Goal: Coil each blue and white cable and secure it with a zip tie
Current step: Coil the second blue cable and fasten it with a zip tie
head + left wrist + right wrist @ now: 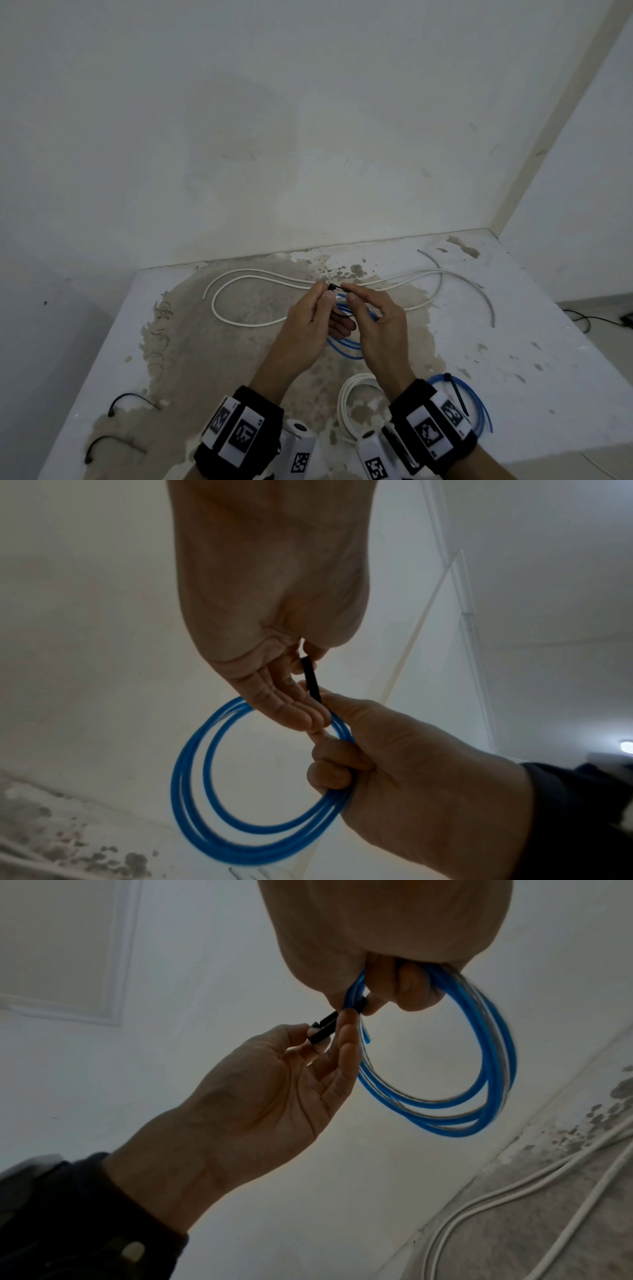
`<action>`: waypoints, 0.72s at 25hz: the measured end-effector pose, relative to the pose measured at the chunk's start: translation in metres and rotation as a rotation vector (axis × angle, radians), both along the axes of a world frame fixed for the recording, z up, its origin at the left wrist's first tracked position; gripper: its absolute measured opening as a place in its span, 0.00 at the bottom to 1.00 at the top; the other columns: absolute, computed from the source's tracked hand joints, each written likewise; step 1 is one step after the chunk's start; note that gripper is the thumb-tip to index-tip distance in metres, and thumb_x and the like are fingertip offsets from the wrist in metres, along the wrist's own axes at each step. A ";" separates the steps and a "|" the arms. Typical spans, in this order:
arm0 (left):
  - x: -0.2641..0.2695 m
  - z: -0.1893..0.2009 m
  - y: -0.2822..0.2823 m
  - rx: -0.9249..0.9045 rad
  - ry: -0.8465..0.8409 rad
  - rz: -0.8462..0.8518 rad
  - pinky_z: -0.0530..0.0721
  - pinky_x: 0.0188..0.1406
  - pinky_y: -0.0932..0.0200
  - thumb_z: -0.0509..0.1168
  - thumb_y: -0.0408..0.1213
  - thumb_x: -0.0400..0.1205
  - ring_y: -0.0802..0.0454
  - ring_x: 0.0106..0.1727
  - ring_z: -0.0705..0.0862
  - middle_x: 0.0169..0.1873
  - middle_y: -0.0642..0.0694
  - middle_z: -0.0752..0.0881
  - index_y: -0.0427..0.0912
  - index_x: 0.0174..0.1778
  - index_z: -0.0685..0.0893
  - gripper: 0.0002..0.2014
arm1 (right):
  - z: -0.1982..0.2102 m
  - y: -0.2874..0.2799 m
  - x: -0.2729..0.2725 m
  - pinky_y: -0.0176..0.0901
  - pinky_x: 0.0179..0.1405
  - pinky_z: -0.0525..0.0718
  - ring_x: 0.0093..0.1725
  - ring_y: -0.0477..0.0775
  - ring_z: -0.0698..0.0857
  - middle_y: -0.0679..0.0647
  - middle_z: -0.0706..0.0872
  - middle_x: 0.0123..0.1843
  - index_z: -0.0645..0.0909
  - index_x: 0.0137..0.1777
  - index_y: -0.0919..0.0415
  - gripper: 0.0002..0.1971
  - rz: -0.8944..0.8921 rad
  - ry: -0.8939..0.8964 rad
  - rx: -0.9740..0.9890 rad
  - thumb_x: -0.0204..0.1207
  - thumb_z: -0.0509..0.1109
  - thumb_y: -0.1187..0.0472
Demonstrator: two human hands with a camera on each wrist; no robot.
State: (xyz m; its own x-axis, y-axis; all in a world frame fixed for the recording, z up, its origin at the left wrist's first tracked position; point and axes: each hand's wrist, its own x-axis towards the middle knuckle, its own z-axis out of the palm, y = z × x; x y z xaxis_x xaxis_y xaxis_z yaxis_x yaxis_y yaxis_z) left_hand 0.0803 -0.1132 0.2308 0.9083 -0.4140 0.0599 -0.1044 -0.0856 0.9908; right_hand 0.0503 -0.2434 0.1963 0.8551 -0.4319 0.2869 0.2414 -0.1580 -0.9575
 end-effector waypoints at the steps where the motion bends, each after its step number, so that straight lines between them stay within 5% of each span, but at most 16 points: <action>1: -0.001 0.000 0.000 0.000 -0.007 -0.002 0.89 0.39 0.54 0.50 0.40 0.91 0.44 0.36 0.89 0.33 0.41 0.90 0.36 0.59 0.79 0.15 | 0.001 0.000 -0.001 0.34 0.57 0.84 0.56 0.44 0.88 0.49 0.91 0.53 0.91 0.57 0.54 0.10 0.000 -0.005 -0.008 0.82 0.72 0.65; 5: -0.007 0.001 -0.003 0.013 -0.055 -0.016 0.90 0.40 0.49 0.51 0.40 0.91 0.44 0.35 0.88 0.32 0.44 0.88 0.38 0.51 0.79 0.13 | 0.004 0.001 -0.002 0.30 0.55 0.83 0.56 0.43 0.87 0.49 0.91 0.53 0.91 0.58 0.55 0.10 0.020 -0.041 -0.046 0.82 0.71 0.66; 10: -0.010 -0.001 -0.005 -0.080 -0.006 0.060 0.88 0.39 0.52 0.50 0.38 0.91 0.43 0.34 0.87 0.32 0.39 0.87 0.32 0.50 0.76 0.14 | 0.006 0.003 -0.002 0.36 0.57 0.85 0.58 0.46 0.88 0.51 0.91 0.54 0.91 0.58 0.57 0.09 0.011 -0.042 0.025 0.82 0.71 0.64; 18: -0.014 0.001 -0.001 -0.041 -0.117 0.074 0.89 0.41 0.53 0.50 0.42 0.90 0.44 0.37 0.89 0.34 0.44 0.89 0.46 0.51 0.79 0.12 | 0.010 0.003 -0.005 0.29 0.54 0.82 0.56 0.44 0.88 0.52 0.90 0.53 0.91 0.57 0.57 0.09 0.027 -0.064 -0.028 0.82 0.72 0.66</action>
State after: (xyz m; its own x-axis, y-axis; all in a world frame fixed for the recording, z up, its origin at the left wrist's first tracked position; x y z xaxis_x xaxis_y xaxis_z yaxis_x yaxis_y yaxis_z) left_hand 0.0659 -0.1140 0.2319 0.9219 -0.3413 0.1831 -0.2147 -0.0567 0.9750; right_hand 0.0452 -0.2399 0.2065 0.8458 -0.4002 0.3529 0.3065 -0.1771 -0.9353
